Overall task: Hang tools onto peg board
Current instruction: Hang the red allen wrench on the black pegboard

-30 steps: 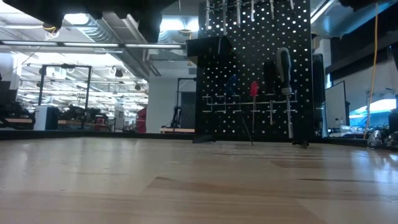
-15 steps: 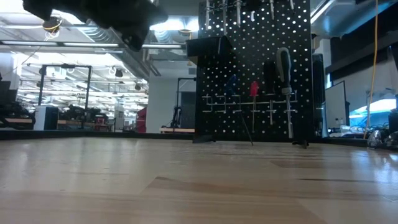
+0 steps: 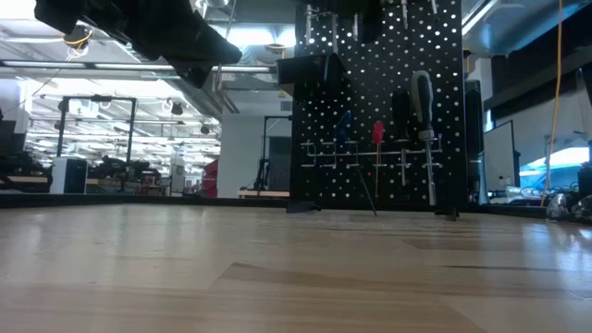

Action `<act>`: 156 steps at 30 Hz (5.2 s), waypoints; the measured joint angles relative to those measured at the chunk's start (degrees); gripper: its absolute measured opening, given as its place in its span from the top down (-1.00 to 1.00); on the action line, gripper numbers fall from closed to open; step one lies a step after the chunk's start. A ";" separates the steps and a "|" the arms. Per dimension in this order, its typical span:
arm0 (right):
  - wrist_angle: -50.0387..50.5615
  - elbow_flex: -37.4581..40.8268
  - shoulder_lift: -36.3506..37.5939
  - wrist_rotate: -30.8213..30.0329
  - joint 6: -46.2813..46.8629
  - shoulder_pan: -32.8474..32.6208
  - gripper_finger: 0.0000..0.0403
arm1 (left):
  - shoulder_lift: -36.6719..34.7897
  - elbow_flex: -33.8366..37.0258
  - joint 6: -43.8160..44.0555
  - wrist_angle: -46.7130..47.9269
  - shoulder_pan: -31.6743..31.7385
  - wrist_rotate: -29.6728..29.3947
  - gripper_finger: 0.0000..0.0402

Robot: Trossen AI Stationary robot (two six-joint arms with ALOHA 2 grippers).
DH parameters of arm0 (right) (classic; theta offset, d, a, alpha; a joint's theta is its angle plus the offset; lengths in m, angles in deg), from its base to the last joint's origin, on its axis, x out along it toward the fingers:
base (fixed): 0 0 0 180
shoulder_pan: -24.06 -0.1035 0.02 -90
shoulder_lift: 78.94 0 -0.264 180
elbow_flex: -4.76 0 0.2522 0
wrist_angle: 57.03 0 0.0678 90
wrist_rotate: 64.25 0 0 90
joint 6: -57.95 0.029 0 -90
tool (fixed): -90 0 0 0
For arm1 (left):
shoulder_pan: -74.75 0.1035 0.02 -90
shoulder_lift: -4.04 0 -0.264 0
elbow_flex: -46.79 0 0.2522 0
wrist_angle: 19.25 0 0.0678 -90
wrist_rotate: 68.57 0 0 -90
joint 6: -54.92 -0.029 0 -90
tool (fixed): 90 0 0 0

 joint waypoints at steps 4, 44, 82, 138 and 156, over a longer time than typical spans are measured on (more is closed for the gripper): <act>-0.73 0.00 -0.47 1.17 1.04 0.83 -0.03 | 0.37 0.00 -0.52 -0.21 -0.02 0.06 1.00; -3.83 -5.49 -6.65 4.58 -8.19 3.24 0.69 | 0.39 0.00 -0.30 -0.15 -0.02 0.15 0.99; -1.34 5.89 2.46 -47.22 -13.89 0.87 0.69 | -10.30 6.19 6.45 12.26 1.66 -6.06 0.28; -1.97 10.93 8.14 -32.74 -9.28 17.15 0.69 | -10.27 6.16 5.54 11.58 0.51 -6.08 0.28; -1.18 12.09 7.18 -32.18 -6.92 18.68 0.69 | -10.25 6.16 5.59 11.50 0.52 -6.10 0.28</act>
